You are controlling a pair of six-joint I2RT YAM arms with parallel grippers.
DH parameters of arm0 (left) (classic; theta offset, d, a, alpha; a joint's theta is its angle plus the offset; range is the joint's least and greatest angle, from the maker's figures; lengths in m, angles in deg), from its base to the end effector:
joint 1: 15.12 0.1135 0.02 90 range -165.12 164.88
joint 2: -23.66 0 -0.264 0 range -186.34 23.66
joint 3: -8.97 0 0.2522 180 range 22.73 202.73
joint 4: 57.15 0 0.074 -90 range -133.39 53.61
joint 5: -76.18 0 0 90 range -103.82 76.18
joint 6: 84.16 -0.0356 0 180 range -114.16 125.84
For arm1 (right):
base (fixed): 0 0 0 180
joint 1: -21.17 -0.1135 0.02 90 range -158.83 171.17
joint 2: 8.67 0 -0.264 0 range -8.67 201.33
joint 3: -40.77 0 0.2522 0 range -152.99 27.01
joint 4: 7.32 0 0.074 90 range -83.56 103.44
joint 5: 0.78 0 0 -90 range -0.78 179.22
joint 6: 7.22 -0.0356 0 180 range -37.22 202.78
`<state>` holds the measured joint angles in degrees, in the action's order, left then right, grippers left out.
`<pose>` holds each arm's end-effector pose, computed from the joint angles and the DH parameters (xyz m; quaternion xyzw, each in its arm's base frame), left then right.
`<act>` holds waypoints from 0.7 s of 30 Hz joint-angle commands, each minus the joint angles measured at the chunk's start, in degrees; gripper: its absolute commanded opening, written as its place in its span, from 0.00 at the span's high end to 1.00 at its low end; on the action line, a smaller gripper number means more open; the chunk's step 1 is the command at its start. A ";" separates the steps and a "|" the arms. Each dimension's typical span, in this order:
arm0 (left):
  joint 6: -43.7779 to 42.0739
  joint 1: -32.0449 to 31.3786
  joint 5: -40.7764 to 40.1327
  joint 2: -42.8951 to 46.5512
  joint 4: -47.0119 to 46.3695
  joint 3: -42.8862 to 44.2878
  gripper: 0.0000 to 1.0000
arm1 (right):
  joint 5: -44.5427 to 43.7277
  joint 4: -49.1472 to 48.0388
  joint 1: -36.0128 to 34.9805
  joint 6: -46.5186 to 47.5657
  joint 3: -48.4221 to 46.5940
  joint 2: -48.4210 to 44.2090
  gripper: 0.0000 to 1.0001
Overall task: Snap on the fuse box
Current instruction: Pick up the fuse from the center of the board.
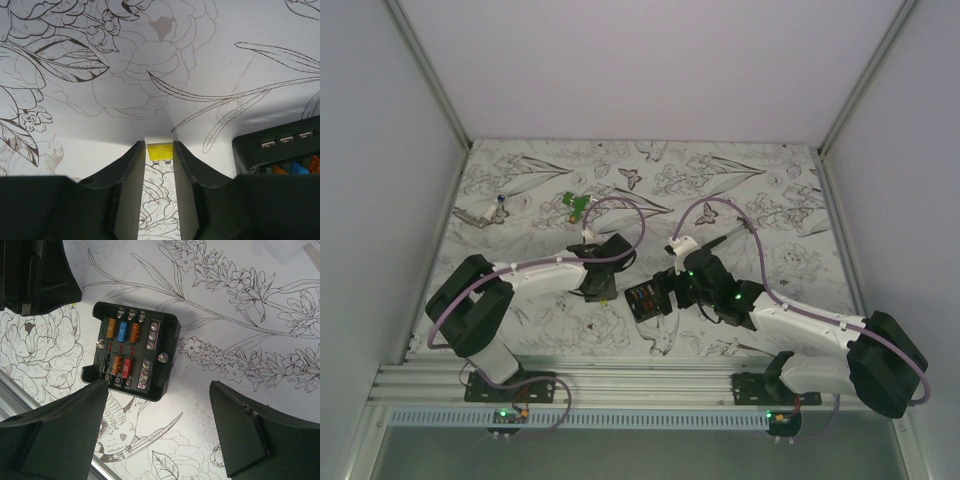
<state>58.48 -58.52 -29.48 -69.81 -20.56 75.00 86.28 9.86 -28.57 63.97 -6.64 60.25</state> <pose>0.2298 -0.2041 0.1635 -0.1083 0.9597 -0.0767 0.2476 0.1599 0.1859 0.1989 -0.2296 0.8715 0.2246 0.3707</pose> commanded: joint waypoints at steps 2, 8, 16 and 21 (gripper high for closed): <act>-0.38 0.78 4.46 -2.68 2.64 -1.40 0.70 | -0.57 -1.40 0.07 0.16 -0.04 -1.30 0.11; 0.49 -0.09 4.59 -4.85 3.11 -0.82 0.71 | -0.49 -1.29 0.08 0.20 -0.10 -1.22 0.11; 0.80 -0.79 5.37 -7.96 3.45 0.73 0.70 | -0.37 -1.32 0.03 0.48 -0.04 -1.12 0.11; 0.88 -0.82 5.11 -7.43 3.40 0.99 0.74 | -0.07 -1.74 0.08 0.59 0.07 -1.06 0.11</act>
<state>58.33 -58.67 -27.99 -73.11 -17.90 78.74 86.30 9.84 -28.57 63.99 -6.64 60.25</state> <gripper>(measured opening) 0.289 0.887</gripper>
